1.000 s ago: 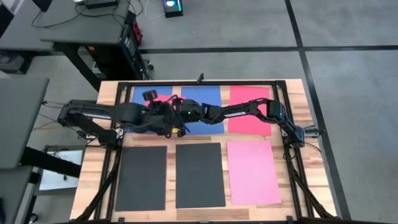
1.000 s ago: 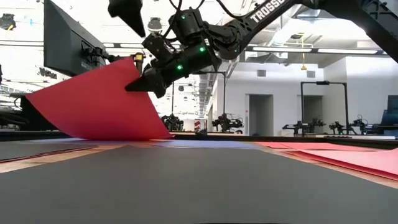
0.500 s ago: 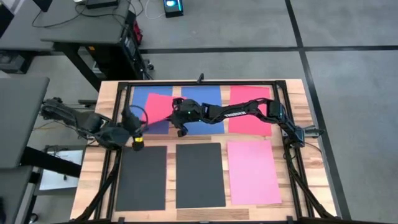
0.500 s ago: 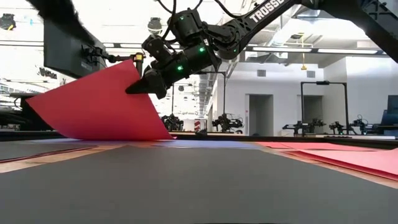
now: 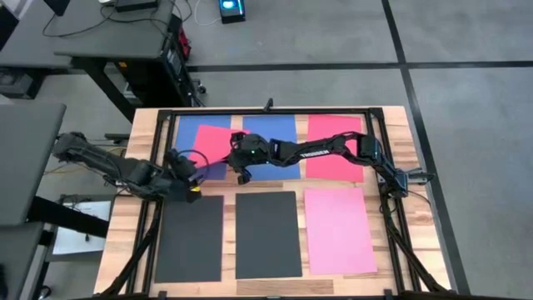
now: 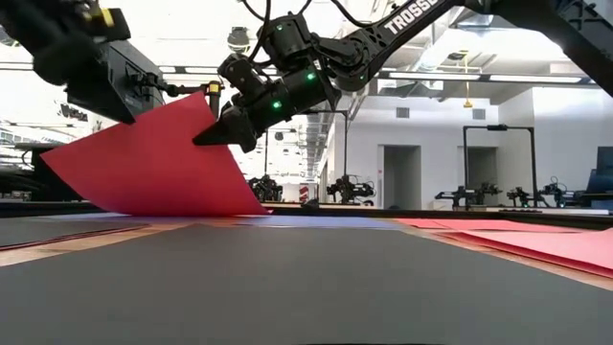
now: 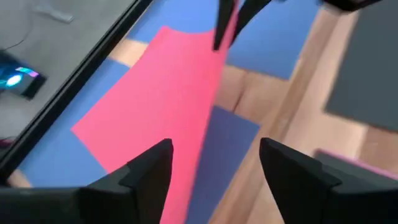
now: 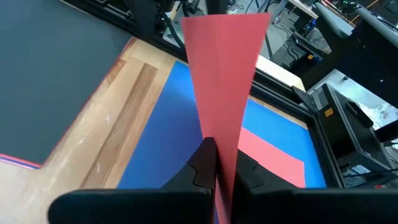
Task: Organize paper
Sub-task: Stack the red paper on top of the red paper
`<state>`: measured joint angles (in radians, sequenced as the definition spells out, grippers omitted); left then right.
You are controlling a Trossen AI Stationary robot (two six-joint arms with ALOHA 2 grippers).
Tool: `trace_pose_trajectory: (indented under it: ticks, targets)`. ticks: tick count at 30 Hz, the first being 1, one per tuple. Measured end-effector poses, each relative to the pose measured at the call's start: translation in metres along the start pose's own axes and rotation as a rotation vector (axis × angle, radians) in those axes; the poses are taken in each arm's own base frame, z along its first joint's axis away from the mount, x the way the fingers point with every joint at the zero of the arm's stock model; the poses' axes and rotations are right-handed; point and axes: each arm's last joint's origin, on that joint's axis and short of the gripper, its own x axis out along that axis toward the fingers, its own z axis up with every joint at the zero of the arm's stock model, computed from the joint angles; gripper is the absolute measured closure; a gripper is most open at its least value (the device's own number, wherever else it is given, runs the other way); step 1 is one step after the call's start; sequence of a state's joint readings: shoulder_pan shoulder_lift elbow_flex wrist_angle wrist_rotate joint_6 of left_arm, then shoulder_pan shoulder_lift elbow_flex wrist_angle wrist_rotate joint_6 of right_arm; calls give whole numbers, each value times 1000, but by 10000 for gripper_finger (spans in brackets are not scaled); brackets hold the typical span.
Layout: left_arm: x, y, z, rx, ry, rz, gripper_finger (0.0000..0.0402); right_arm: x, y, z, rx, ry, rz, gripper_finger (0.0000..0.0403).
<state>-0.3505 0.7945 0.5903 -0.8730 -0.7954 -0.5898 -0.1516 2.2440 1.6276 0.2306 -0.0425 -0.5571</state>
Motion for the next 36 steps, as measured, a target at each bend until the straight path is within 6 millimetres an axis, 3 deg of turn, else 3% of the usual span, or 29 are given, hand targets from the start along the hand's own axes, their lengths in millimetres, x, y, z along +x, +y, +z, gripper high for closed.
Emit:
trace_pose_trajectory:
  ticks: [13,17,21,23,25,31,36]
  targets:
    - [39,-5,2,21,155,203,182,0,5,3,-26,-7,9,403]
    - [46,-7,4,10,154,222,238,0,5,5,-35,-17,5,403]
    - [45,-8,9,23,120,242,349,-6,1,12,-60,-17,-24,403]
    - [42,-7,15,22,99,254,387,-11,-3,18,-65,-13,-39,403]
    - [37,-6,25,25,65,268,395,-18,-7,26,-75,-17,-45,403]
    - [13,-4,67,61,-51,268,401,-43,-18,52,-126,-10,-99,403]
    - [-7,-4,108,108,-172,248,402,-77,-24,80,-173,41,-135,403]
